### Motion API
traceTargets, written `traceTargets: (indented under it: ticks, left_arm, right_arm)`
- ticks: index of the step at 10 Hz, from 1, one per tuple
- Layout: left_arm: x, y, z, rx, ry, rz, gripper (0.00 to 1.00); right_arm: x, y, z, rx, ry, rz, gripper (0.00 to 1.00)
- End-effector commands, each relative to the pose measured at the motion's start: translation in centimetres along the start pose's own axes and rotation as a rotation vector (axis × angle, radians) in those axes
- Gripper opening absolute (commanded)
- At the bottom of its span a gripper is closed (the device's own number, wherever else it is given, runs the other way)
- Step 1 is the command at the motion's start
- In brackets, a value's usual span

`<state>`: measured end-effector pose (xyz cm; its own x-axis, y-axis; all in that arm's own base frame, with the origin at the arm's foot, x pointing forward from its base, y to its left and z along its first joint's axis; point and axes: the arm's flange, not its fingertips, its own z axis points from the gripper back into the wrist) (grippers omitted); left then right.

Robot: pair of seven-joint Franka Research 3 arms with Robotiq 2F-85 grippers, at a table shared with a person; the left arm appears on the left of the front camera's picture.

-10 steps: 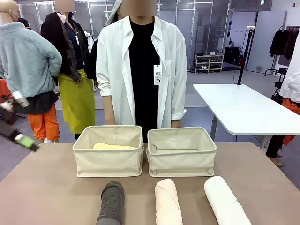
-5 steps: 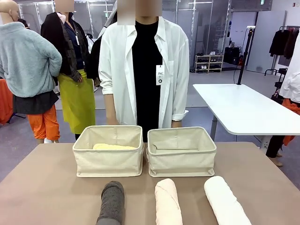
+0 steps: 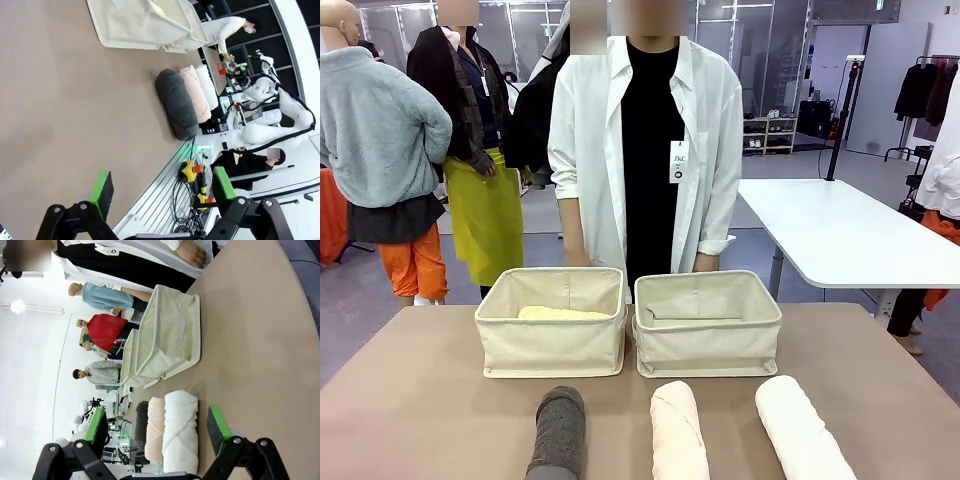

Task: Divide the towels into two baskets.
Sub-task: Pick up one hotel-folded towel from the bottom of the table and place it in the Fabric basket indicated by the person.

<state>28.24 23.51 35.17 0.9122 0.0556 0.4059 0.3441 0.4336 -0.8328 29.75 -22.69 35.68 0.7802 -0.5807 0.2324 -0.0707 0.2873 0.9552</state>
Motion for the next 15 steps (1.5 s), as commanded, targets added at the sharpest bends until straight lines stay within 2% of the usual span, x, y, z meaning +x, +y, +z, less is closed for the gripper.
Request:
traceTargets:
  ticks: [1, 11, 13, 15]
  left_arm:
    - [-1.0, -1.2, 0.1, -0.007, -0.014, -0.015, 1.0]
    - [-1.0, -1.2, 0.1, -0.007, -0.014, -0.015, 1.0]
    - [-1.0, -1.2, 0.1, -0.007, -0.014, -0.015, 1.0]
    - [-1.0, -1.2, 0.1, -0.007, -0.014, -0.015, 1.0]
  right_arm:
    - [0.0, 0.2, 0.2, 0.01, -0.004, 0.007, 1.0]
    - [0.0, 0.0, 0.0, 0.0, 0.0, 0.0, 1.0]
    - [0.5, 3.1, -1.9, -0.093, 0.114, 0.07, 1.0]
    - [0.6, 6.4, -5.5, -0.218, 0.237, 0.121, 1.0]
